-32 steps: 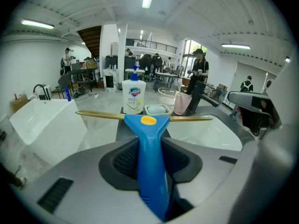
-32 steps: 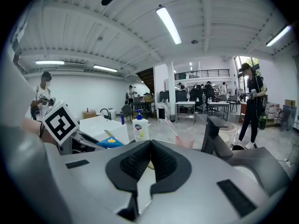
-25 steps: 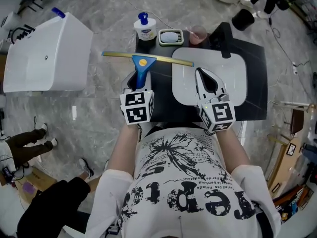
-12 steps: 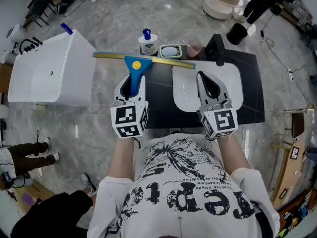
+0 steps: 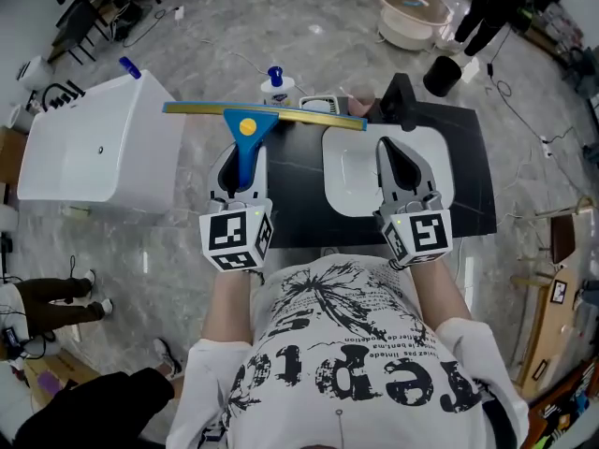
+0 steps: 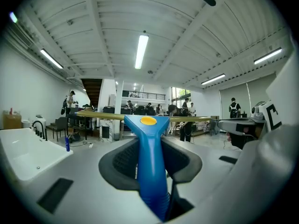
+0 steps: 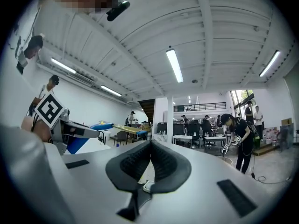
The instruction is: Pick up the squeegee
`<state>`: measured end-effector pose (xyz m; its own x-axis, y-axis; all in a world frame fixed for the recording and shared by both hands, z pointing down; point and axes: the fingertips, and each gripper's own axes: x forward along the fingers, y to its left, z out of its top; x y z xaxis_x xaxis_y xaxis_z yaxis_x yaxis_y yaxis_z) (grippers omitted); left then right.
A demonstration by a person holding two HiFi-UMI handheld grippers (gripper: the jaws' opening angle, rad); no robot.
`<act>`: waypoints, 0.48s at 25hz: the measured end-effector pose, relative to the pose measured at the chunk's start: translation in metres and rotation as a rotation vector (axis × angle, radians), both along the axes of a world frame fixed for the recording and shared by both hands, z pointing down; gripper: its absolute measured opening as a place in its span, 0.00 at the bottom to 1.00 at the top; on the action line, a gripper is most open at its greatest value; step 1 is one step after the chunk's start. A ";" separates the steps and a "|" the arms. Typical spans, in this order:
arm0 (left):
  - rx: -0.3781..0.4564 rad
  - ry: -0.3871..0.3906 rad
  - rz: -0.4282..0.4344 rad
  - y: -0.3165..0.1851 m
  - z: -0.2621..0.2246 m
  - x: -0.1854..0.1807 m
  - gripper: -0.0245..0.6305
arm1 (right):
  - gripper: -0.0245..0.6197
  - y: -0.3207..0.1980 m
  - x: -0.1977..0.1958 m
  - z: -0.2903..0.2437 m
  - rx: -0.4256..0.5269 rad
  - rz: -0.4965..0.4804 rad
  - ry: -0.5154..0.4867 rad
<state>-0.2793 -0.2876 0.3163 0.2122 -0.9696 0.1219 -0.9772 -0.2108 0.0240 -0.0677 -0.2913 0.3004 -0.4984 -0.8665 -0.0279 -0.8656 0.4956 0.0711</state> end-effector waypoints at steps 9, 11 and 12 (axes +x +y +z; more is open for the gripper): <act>0.008 -0.009 0.006 0.005 -0.002 0.011 0.25 | 0.06 0.009 0.003 0.003 -0.008 -0.029 0.015; 0.007 -0.007 0.008 0.006 -0.002 0.014 0.25 | 0.06 0.010 0.005 0.004 -0.012 -0.033 0.015; 0.007 -0.006 0.010 0.006 -0.002 0.015 0.25 | 0.06 0.010 0.006 0.004 -0.015 -0.034 0.017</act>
